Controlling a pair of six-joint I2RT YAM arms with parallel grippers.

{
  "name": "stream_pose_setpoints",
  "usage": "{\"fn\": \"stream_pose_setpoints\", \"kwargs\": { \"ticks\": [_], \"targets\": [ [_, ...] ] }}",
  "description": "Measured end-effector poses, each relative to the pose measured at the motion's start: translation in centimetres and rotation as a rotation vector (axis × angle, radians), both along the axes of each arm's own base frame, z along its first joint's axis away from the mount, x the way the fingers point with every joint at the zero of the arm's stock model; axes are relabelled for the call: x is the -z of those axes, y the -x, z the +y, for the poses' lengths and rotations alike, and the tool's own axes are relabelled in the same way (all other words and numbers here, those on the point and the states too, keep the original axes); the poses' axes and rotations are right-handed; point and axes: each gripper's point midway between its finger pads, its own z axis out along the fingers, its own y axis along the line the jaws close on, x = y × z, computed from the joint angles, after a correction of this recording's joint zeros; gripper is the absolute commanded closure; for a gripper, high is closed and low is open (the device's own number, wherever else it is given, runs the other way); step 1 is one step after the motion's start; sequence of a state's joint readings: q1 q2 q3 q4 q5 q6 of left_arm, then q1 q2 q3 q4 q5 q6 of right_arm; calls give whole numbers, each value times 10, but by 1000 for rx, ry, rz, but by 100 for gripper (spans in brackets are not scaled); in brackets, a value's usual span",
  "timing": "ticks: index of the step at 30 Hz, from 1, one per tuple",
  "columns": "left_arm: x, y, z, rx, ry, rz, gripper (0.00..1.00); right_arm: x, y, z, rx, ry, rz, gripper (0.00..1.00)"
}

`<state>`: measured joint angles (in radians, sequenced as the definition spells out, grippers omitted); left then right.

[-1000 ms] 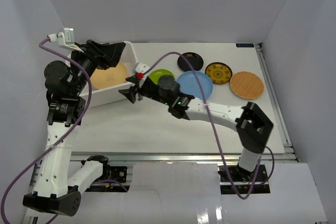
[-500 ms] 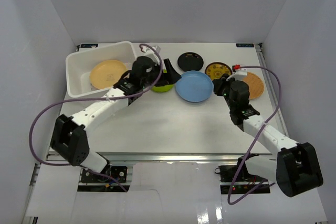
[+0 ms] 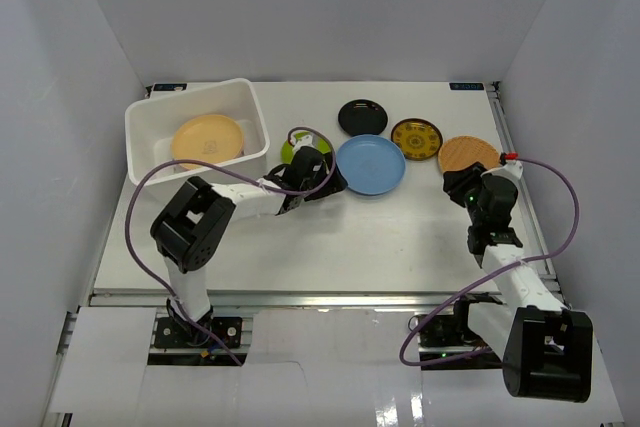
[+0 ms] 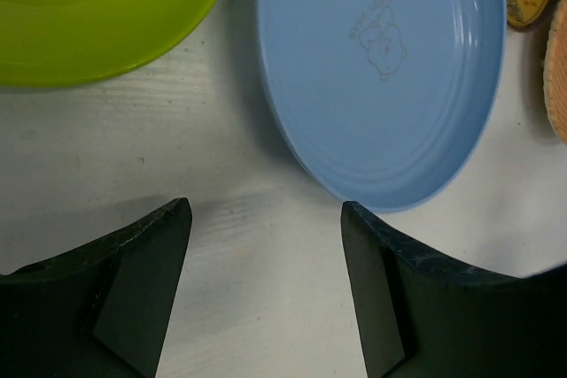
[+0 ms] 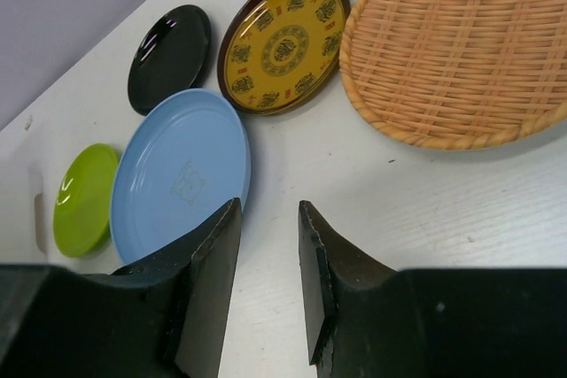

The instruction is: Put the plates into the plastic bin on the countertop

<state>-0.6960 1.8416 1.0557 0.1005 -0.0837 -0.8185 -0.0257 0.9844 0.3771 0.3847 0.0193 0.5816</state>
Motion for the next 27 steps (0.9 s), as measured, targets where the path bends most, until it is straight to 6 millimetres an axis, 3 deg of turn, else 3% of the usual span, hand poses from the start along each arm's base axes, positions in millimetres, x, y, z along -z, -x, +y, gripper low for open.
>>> {"fn": "stream_pose_setpoints", "kwargs": {
  "ticks": [5,10,13,17,21,25,27],
  "targets": [
    [20,-16,-9,-44,9,14,27,-1,4,6,-30,-30,-10,61],
    [21,-33,-22,-72,15,-5,37,5,5,5,-20,-60,3,61],
    [24,-38,-22,-89,10,-5,68,5,3,6,-28,-78,-1,61],
    [29,-38,-19,-99,-10,1,80,6,2,9,-42,-87,-1,61],
    [29,-37,-15,-97,-37,1,100,6,2,10,-48,-88,-3,60],
    [26,-27,-5,-84,-79,8,100,6,1,10,-47,-87,-4,59],
    [22,-18,4,-73,-108,11,100,6,1,9,-41,-85,-3,53]
  ]
}}
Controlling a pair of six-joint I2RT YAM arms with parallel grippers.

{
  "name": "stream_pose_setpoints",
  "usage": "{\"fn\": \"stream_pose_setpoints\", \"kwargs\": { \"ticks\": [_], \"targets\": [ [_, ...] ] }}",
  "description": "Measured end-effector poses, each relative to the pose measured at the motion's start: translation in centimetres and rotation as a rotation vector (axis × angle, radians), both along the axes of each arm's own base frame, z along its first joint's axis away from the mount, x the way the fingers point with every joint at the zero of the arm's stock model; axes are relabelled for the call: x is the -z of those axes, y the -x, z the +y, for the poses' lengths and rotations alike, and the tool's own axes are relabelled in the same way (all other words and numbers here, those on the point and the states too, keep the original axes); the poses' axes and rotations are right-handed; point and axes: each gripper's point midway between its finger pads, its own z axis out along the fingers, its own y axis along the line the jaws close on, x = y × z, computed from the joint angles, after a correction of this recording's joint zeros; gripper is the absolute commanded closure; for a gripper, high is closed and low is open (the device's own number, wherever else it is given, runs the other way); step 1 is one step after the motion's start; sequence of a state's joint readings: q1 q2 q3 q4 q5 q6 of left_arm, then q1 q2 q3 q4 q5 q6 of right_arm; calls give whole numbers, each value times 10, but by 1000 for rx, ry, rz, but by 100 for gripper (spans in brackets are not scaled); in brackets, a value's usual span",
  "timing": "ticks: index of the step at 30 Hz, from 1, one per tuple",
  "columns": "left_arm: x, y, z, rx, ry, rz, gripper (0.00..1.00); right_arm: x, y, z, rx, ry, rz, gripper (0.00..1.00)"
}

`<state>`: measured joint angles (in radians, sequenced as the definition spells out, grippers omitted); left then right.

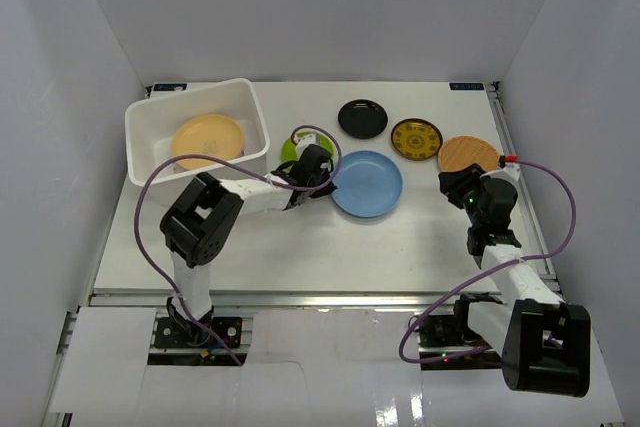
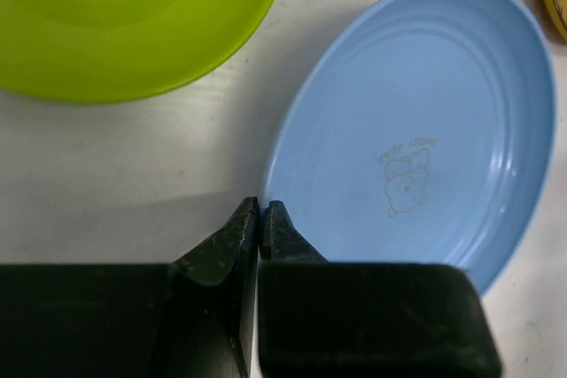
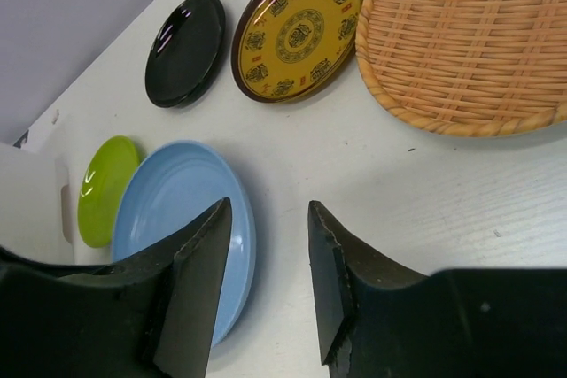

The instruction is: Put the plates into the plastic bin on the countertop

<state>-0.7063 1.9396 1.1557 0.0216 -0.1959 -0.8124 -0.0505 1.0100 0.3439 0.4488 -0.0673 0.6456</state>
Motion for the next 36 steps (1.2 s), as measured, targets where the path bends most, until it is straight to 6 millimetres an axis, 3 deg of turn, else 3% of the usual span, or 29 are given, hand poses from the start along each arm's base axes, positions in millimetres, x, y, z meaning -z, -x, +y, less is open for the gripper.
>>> {"fn": "stream_pose_setpoints", "kwargs": {
  "ticks": [3,6,12,15,18,20,23,30,33,36],
  "targets": [
    [-19,13,14,16,-23,-18,100,1,-1,-3,18,0,2,47],
    [-67,18,26,26,-22,-103,100,4,-1,-7,37,-5,12,44],
    [-240,13,65,-35,96,-441,100,9,-2,-9,52,-36,34,44],
    [-307,5,125,-157,125,-578,100,6,-3,-8,46,-46,22,44],
    [-336,-2,212,-356,79,-643,100,4,-4,-8,47,-46,15,44],
    [-334,-1,265,-492,14,-643,100,4,-4,-8,46,-46,13,44],
    [-306,3,311,-605,-76,-575,100,2,-4,-8,45,-46,8,44],
    [-212,7,357,-688,-232,-325,99,1,-3,-4,18,-45,8,44],
    [-183,9,372,-717,-264,-258,92,-1,-4,-3,14,-43,3,44],
    [-170,4,392,-761,-274,-228,78,-1,-4,-3,14,-43,3,44]
  ]
}}
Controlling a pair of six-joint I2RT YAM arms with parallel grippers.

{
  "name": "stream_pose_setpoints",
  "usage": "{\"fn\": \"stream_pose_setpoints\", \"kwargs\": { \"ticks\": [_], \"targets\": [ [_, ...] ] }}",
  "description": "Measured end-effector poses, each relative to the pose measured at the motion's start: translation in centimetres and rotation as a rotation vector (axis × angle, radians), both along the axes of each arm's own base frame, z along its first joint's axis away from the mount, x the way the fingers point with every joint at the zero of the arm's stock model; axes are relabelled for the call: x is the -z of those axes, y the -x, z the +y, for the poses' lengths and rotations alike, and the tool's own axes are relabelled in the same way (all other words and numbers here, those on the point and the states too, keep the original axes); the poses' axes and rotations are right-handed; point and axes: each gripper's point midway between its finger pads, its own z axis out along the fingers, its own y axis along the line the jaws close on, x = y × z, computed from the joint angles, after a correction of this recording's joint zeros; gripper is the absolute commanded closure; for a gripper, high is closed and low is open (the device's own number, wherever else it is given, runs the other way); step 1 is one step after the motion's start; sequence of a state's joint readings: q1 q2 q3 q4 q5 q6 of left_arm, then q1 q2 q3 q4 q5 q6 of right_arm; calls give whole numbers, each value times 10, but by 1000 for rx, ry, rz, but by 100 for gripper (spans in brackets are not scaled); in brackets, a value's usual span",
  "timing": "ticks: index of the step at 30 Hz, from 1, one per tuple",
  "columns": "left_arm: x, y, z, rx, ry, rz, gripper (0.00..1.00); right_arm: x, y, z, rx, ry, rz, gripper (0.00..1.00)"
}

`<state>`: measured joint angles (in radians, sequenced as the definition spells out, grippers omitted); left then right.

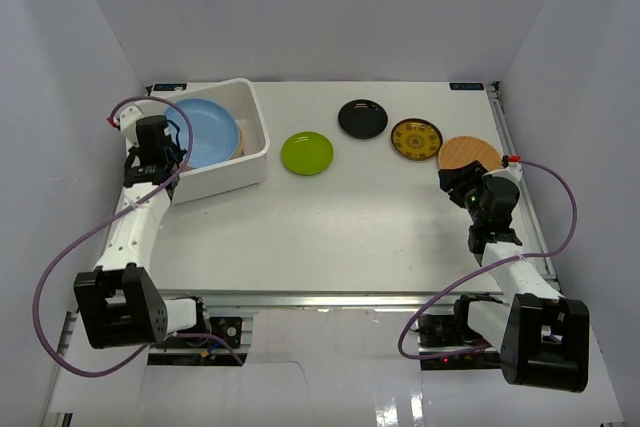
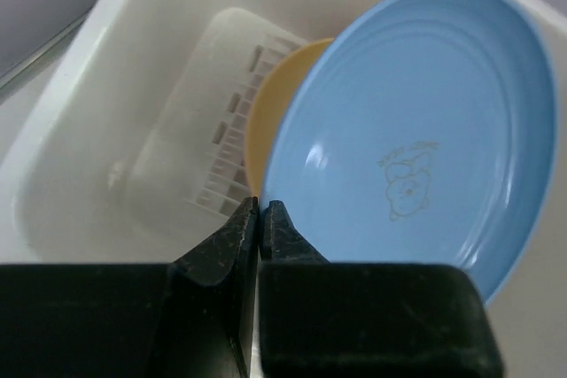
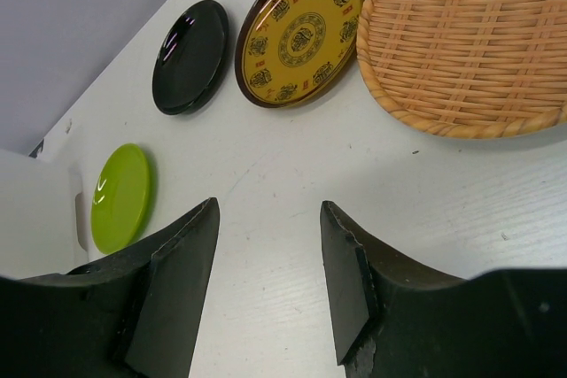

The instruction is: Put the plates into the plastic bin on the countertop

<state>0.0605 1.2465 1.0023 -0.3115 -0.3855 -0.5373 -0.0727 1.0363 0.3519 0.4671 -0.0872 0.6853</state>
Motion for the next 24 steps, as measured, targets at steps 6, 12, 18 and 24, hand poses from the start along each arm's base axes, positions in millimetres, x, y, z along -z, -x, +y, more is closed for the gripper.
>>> {"fn": "stream_pose_setpoints", "kwargs": {
  "ticks": [6,12,18,24],
  "targets": [
    [28,-6,5,17,38,73,27,1,0,-1,6,7,1,42],
    [11,-10,-7,72,71,13,7,9,-1,-5,24,11,28,37],
    [-46,-3,-35,207,124,-161,6,30,-4,-34,124,-25,100,32],
    [-148,39,-123,584,197,-481,6,43,-1,-89,319,-110,130,32]
  ]
}}
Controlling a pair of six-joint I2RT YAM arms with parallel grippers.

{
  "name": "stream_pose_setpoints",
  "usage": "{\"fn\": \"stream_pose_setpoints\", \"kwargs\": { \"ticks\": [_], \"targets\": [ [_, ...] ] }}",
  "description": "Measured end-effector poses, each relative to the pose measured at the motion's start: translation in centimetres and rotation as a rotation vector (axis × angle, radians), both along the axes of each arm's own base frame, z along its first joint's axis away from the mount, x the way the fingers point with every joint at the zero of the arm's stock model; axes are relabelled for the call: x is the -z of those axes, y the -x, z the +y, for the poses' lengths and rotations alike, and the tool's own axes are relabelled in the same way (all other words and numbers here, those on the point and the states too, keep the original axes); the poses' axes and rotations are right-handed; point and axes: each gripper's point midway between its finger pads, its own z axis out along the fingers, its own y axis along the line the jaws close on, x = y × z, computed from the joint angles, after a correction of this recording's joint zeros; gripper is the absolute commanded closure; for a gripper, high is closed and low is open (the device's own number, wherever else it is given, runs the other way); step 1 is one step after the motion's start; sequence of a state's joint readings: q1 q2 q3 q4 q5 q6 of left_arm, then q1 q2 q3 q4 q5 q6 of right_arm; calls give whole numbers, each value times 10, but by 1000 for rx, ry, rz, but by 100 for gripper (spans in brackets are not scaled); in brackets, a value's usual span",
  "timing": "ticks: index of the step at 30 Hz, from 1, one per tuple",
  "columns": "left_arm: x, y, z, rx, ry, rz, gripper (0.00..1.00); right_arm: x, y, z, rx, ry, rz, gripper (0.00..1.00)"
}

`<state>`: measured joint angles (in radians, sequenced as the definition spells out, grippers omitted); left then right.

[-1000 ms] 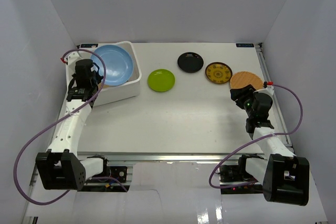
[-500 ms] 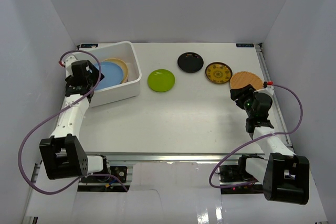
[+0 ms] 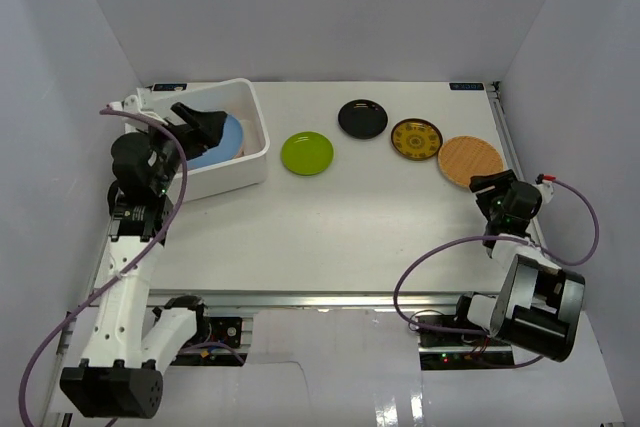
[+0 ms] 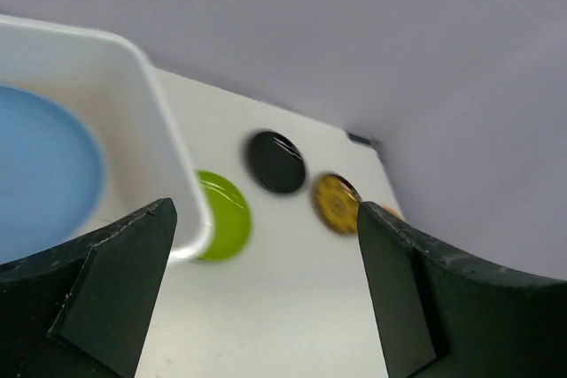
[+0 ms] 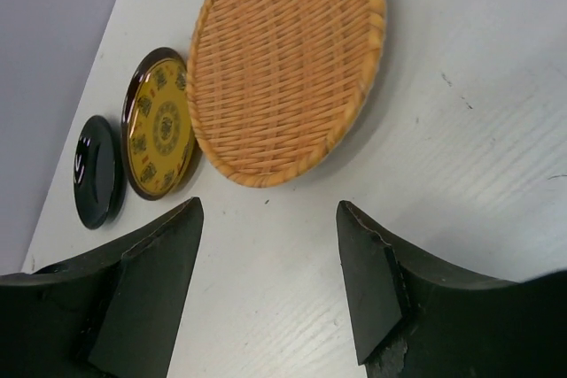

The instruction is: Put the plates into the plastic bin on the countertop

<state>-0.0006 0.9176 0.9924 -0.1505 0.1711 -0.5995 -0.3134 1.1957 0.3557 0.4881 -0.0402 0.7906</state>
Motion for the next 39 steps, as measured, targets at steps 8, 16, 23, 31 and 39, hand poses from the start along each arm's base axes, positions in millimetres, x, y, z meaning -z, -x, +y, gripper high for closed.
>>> {"fn": "stream_pose_setpoints", "kwargs": {
  "ticks": [8,16,23,31,39],
  "targets": [
    [85,50,-121,449,73,171,9,56,1,-10,88,-147,117,40],
    [174,79,-181,528,77,402,10,59,-39,-16,120,-270,33,51],
    [206,61,-197,450,77,451,11,62,-51,-12,129,-381,-40,92],
    [192,55,-195,447,25,372,12,2,-19,3,66,-277,-165,92],
    [103,61,-194,523,-41,159,5,-150,-33,108,-317,-88,-473,92]
  ]
}}
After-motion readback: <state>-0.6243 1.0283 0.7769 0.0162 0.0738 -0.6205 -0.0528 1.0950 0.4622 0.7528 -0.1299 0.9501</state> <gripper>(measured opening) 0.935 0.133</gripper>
